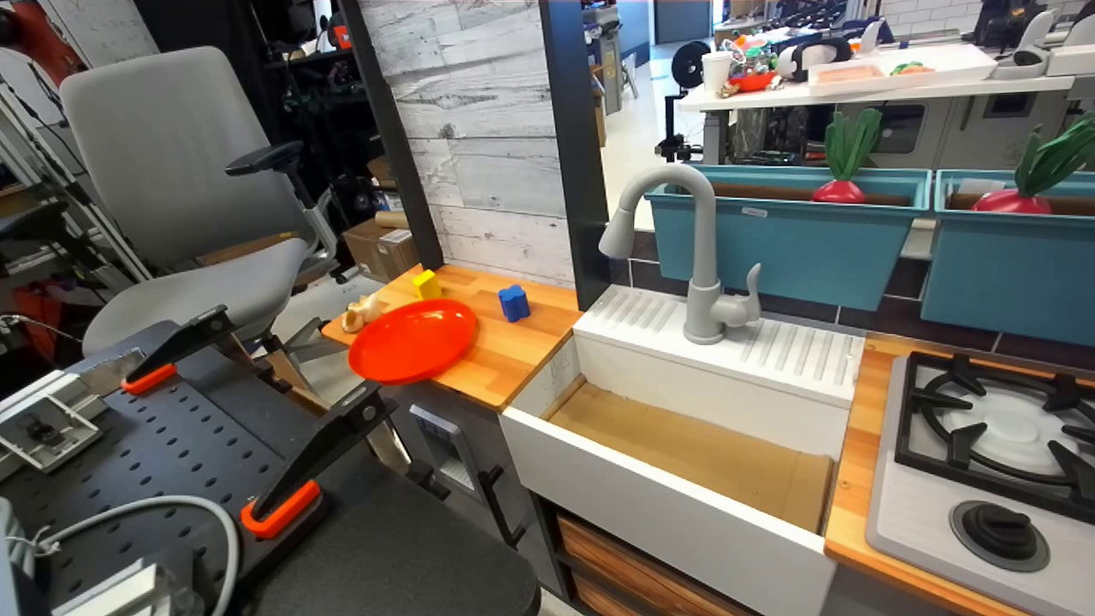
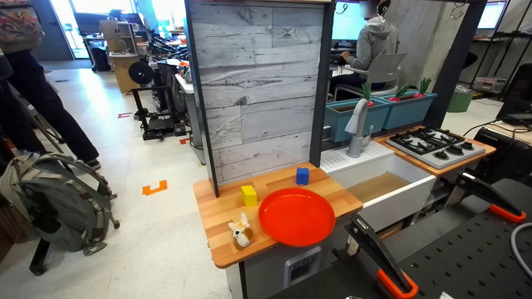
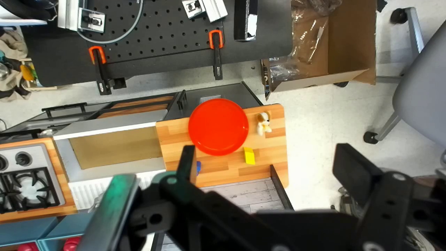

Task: Pick up the blue block from the countertop and put it in the orange plate.

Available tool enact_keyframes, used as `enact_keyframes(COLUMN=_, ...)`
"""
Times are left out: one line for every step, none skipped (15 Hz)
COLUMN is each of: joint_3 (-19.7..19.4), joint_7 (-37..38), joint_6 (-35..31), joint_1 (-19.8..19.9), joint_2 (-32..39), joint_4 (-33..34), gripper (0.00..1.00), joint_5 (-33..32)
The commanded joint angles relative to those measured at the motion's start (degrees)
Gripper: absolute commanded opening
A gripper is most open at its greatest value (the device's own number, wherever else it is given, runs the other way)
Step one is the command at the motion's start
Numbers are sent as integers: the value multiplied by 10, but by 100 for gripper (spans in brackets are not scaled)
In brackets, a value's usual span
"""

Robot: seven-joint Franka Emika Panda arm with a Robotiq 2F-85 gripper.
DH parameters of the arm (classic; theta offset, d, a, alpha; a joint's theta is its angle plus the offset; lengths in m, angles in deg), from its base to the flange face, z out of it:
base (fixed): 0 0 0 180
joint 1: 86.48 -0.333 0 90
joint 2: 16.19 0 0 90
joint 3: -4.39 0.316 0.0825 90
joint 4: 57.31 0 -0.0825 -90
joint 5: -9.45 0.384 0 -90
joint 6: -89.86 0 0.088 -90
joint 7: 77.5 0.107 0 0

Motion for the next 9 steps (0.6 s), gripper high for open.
enact_keyframes(joint_3=-1, joint_7=0, joint_6=1, joint_1=-1, joint_2=1, joint_4=1, gripper=100, joint_5=-1)
enact_keyframes(joint_3=-1, joint_7=0, joint_6=1, joint_1=-1, joint_2=1, joint_4=1, gripper=100, joint_5=-1)
enact_keyframes(joint_3=-1, joint_7=0, joint_6=1, joint_1=-1, joint_2=1, joint_4=1, gripper=100, joint_5=-1)
enact_keyframes(joint_3=3, joint_7=1, joint_6=-20, joint_1=4, joint_2=9, joint_4=-1, gripper=100, joint_5=-11)
enact_keyframes(joint_3=4, joint_7=2, joint_6=-36, joint_1=7, joint_2=14, joint_4=-3, gripper=100, joint_5=-16)
enact_keyframes(joint_3=7, joint_7=1, joint_6=-60, joint_1=10, joint_2=26, joint_4=-7, gripper=100, joint_5=-27)
enact_keyframes(joint_3=7, joint_7=-1, joint_6=-77, joint_1=10, joint_2=38, joint_4=-9, gripper=100, joint_5=-35)
enact_keyframes(joint_3=8, joint_7=-2, joint_6=-109, joint_1=12, joint_2=56, joint_4=-18, gripper=100, joint_5=-45)
enact_keyframes(joint_3=6, joint_7=0, joint_6=-133, joint_1=12, joint_2=72, joint_4=-22, gripper=100, joint_5=-52)
